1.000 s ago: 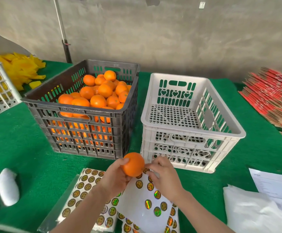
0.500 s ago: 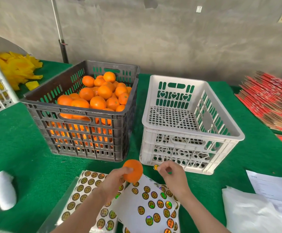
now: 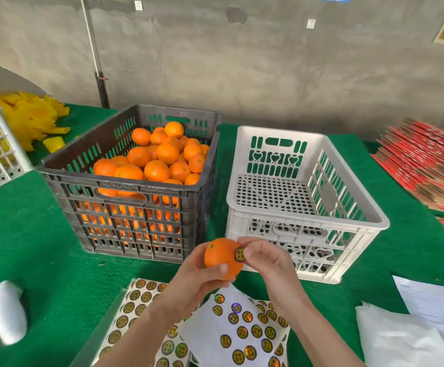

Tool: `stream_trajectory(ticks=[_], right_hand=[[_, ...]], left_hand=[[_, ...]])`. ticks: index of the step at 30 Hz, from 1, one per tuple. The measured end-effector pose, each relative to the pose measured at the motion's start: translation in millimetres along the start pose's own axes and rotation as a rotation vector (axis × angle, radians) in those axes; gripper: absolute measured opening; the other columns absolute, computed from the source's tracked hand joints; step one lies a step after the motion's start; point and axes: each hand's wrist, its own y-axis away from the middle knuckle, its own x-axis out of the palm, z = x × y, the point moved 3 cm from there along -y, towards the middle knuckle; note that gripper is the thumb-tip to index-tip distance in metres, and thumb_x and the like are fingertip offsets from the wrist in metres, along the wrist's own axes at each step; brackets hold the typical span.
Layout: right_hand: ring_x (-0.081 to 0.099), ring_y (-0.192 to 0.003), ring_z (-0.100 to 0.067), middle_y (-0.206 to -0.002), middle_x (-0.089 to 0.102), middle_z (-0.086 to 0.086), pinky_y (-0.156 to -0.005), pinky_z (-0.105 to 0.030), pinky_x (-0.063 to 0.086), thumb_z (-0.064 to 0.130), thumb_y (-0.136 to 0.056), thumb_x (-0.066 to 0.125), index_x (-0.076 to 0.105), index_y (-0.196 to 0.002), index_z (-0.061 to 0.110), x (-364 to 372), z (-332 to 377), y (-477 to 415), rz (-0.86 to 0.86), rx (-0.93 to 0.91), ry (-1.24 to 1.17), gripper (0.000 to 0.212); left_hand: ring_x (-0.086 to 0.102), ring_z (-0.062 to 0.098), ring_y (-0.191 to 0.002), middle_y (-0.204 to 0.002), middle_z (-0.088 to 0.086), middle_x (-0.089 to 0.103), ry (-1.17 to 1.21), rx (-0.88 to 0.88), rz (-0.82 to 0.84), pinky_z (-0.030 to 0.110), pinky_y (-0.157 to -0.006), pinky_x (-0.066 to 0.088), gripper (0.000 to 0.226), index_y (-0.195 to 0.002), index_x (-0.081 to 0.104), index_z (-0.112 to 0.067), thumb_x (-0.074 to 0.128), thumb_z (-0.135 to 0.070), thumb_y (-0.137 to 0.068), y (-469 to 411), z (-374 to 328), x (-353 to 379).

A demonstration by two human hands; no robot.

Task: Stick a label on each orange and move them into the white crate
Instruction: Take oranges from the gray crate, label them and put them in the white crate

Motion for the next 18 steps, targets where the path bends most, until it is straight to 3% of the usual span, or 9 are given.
stream_trajectory(ticks=[2, 7, 15, 18], right_hand=[[0.060, -0.101, -0.004, -0.106, 0.067, 0.012, -0.078, -0.016, 0.046, 0.012, -0.087, 0.063, 0.067, -0.063, 0.025, 0, 4, -2, -0.003, -0.038, 0.116, 0.027], [0.058, -0.102, -0.008, -0.106, 0.063, 0.006, -0.088, -0.041, 0.051, 0.008, -0.087, 0.062, 0.064, -0.071, 0.016, 2, 3, -4, -0.042, -0.133, 0.258, 0.019], [0.060, -0.097, -0.004, -0.098, 0.062, 0.013, -0.078, -0.022, 0.053, 0.013, -0.083, 0.069, 0.059, -0.081, 0.021, 3, -1, 6, -0.187, -0.312, 0.332, 0.013], [0.063, -0.096, -0.004, -0.103, 0.063, 0.017, -0.074, -0.020, 0.054, 0.017, -0.081, 0.072, 0.051, -0.099, 0.030, -1, -1, 7, -0.160, -0.266, 0.261, 0.030]], left_hand=[[0.068, 0.024, -0.087, -0.116, 0.016, 0.060, 0.026, -0.004, -0.002, 0.027, -0.073, 0.054, 0.110, -0.128, 0.049, -0.013, 0.094, -0.048, -0.034, 0, -1, 1], [0.067, 0.022, -0.095, -0.110, 0.011, 0.067, 0.061, -0.007, 0.023, 0.030, -0.082, 0.054, 0.107, -0.129, 0.052, -0.011, 0.092, -0.052, -0.039, -1, -3, 2], [0.065, 0.026, -0.100, -0.120, 0.015, 0.063, 0.028, 0.026, 0.025, 0.032, -0.083, 0.052, 0.103, -0.129, 0.054, -0.013, 0.092, -0.050, -0.041, 2, -14, 5], [0.066, 0.026, -0.100, -0.117, 0.009, 0.065, -0.091, 0.056, 0.035, 0.030, -0.079, 0.053, 0.093, -0.124, 0.060, -0.022, 0.090, -0.051, -0.042, 5, -26, 4]])
